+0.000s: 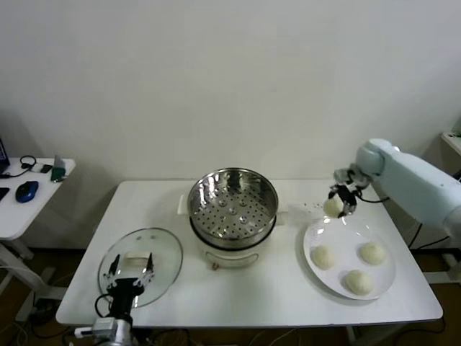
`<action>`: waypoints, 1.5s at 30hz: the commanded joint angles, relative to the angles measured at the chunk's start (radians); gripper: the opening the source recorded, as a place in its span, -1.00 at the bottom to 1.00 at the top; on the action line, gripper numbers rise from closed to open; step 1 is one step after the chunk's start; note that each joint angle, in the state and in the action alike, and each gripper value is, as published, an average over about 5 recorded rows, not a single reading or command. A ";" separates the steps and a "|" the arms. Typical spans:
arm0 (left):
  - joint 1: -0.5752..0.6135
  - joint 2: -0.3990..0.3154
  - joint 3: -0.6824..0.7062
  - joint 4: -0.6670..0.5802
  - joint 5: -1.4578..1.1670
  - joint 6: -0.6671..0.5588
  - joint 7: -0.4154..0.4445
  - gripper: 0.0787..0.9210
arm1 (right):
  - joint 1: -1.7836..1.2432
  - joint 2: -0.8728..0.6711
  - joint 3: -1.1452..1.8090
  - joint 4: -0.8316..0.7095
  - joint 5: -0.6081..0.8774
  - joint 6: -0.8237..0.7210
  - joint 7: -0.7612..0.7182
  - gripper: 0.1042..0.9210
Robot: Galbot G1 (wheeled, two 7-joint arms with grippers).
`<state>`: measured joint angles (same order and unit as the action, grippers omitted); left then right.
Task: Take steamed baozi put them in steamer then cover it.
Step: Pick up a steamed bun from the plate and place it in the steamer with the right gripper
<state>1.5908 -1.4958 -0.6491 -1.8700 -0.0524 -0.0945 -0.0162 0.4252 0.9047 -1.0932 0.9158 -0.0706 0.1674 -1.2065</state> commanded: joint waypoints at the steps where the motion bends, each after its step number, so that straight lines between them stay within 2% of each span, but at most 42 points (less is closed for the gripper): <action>1: 0.001 0.003 0.002 -0.002 0.002 0.005 -0.004 0.77 | 0.281 0.059 -0.211 0.089 0.063 0.100 -0.016 0.45; 7: 0.006 0.006 0.004 -0.018 0.008 0.017 -0.003 0.77 | 0.363 0.199 -0.223 0.088 0.037 0.234 -0.046 0.45; 16: 0.029 0.015 0.010 -0.080 0.018 0.027 -0.002 0.77 | 0.305 0.425 -0.179 0.040 -0.006 0.328 -0.047 0.45; 24: 0.051 0.028 0.003 -0.113 0.018 0.031 -0.004 0.77 | 0.151 0.569 -0.107 -0.060 -0.169 0.393 -0.045 0.45; 31: 0.081 0.032 -0.004 -0.152 0.023 0.027 -0.006 0.77 | 0.028 0.654 -0.025 -0.184 -0.309 0.439 -0.029 0.45; 45: 0.094 0.031 -0.009 -0.177 0.021 0.035 -0.005 0.77 | -0.092 0.729 0.076 -0.348 -0.541 0.496 0.015 0.45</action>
<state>1.6784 -1.4641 -0.6569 -2.0322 -0.0316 -0.0615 -0.0206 0.3909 1.5821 -1.0682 0.6431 -0.4872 0.6297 -1.2057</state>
